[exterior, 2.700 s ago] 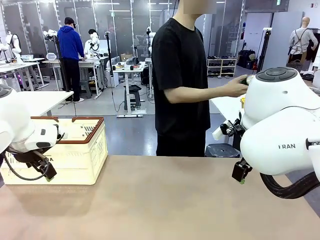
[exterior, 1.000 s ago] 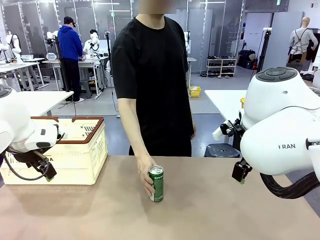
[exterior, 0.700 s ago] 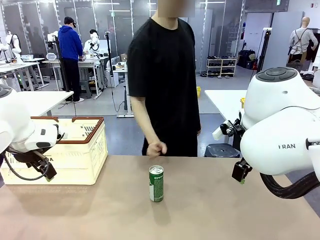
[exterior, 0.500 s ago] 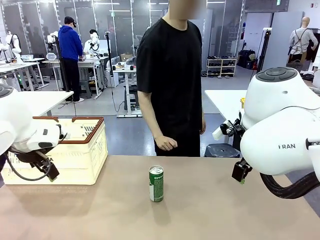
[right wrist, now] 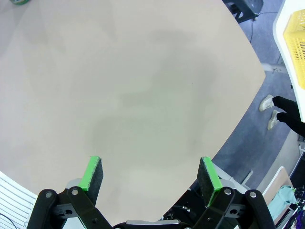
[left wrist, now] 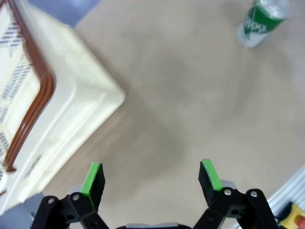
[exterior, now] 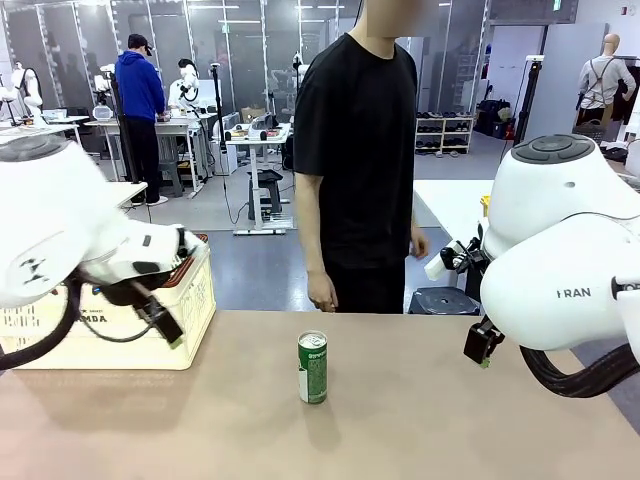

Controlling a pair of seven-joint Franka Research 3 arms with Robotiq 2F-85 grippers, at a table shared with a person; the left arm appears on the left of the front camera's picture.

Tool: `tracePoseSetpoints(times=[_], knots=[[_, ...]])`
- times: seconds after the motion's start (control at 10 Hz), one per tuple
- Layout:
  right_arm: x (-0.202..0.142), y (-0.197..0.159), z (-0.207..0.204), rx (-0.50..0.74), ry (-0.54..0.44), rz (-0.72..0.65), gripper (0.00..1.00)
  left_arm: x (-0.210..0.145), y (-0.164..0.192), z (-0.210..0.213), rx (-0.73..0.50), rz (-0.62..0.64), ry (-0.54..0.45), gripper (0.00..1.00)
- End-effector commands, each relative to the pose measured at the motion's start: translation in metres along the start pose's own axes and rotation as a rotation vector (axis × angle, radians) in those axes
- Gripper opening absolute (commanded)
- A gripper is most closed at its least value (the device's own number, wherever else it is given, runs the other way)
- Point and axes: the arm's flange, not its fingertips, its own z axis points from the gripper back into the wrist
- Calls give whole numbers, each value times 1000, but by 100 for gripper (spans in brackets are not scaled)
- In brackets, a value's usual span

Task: Place the drinks into the Shopping basket.
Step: Pick up one drink and place it into the Shopping basket.

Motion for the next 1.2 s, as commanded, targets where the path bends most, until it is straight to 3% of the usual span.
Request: tracePoseSetpoints(times=[0.0,0.2,0.3,0.6,0.7,1.1], knots=[[0,0,0,3,0,8,100,36,-10,1,-73,-100,3,100],[0,0,0,3,0,8,100,63,-31,9,-134,-154,1,100],[0,0,0,3,0,8,100,77,-37,11,-151,-183,-47,100],[0,0,0,3,0,8,100,108,-52,6,-183,-248,-34,100],[0,0,0,3,0,8,100,92,-56,10,-136,-201,-61,100],[0,0,0,3,0,8,100,92,-56,10,-136,-201,-61,100]])
